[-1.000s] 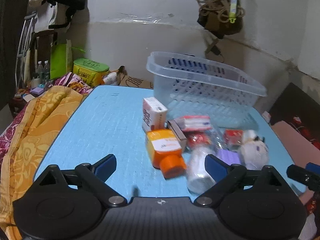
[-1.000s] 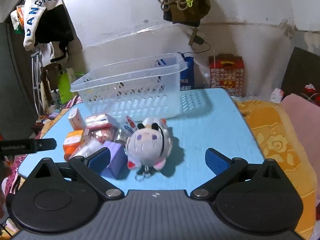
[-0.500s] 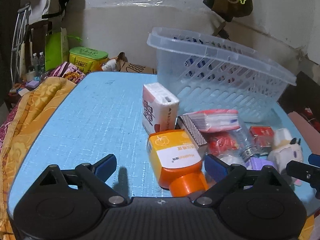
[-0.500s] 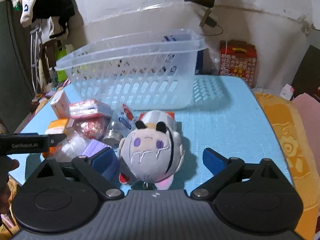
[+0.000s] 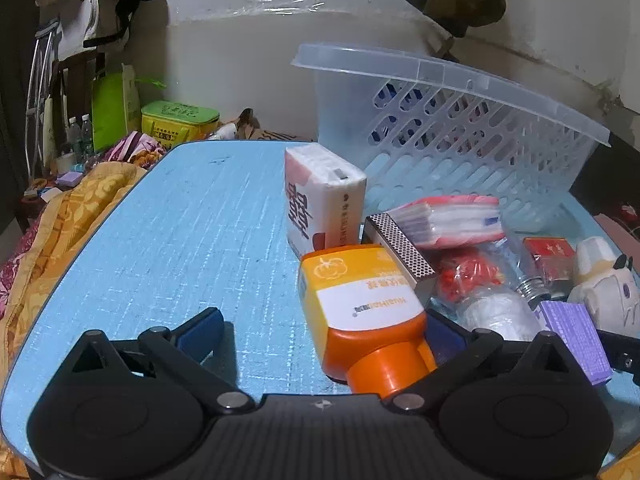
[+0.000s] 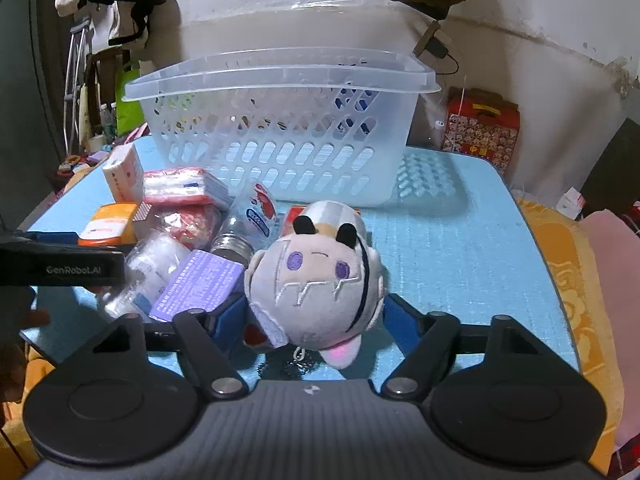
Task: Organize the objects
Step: 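Grasp the white cat plush with the right tool while the left tool grasps the orange-capped bottle, then lift the plush into the basket with the right tool while the left tool drops the bottle in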
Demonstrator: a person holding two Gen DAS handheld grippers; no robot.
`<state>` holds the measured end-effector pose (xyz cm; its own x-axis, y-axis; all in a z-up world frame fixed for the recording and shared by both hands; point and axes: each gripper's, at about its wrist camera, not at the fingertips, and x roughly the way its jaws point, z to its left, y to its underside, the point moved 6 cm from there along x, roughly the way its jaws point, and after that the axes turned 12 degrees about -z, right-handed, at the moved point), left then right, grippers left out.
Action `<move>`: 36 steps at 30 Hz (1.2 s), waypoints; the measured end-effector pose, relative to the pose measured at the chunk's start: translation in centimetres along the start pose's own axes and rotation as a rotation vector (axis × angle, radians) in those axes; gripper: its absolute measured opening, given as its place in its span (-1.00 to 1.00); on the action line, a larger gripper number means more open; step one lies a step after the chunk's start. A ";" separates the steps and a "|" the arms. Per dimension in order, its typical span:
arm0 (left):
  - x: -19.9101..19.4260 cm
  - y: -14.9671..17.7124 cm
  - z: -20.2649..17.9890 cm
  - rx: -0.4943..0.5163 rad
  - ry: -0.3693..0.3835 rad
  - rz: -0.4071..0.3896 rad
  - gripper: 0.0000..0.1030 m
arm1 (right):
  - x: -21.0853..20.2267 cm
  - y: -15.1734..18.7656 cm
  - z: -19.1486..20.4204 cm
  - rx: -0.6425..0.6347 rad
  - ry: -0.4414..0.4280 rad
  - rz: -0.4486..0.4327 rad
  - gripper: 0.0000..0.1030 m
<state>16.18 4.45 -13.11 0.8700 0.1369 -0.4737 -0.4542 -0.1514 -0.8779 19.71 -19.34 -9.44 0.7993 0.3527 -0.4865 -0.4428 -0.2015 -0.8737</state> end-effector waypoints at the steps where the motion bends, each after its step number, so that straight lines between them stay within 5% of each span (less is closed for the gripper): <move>1: 0.0 0.0 -0.1 0.003 0.004 -0.003 1.00 | 0.0 0.0 0.0 -0.002 0.000 0.000 0.47; 5: -0.4 0.0 -0.2 0.007 0.018 0.000 0.85 | -0.3 0.2 0.2 -0.018 0.001 -0.009 0.41; 7: -1.1 -0.1 -0.8 0.024 0.061 -0.027 0.24 | -0.5 0.1 0.4 -0.033 0.013 -0.018 0.40; 9: -1.9 -0.3 -1.3 0.060 0.053 -0.057 0.10 | -1.0 -0.1 0.4 -0.038 0.021 -0.036 0.39; 27: -7.7 -2.7 1.0 0.030 0.032 -0.232 0.08 | -5.9 -2.7 -0.1 -0.004 0.033 -0.269 0.39; 36: -9.6 -3.9 0.5 0.028 0.088 -0.314 0.08 | -6.5 -3.4 -1.3 0.053 -0.003 -0.301 0.39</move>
<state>9.57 4.24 -5.16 0.9811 0.0871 -0.1731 -0.1655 -0.0880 -0.9823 16.53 -22.11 -3.34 0.8966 0.3923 -0.2057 -0.2068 -0.0398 -0.9776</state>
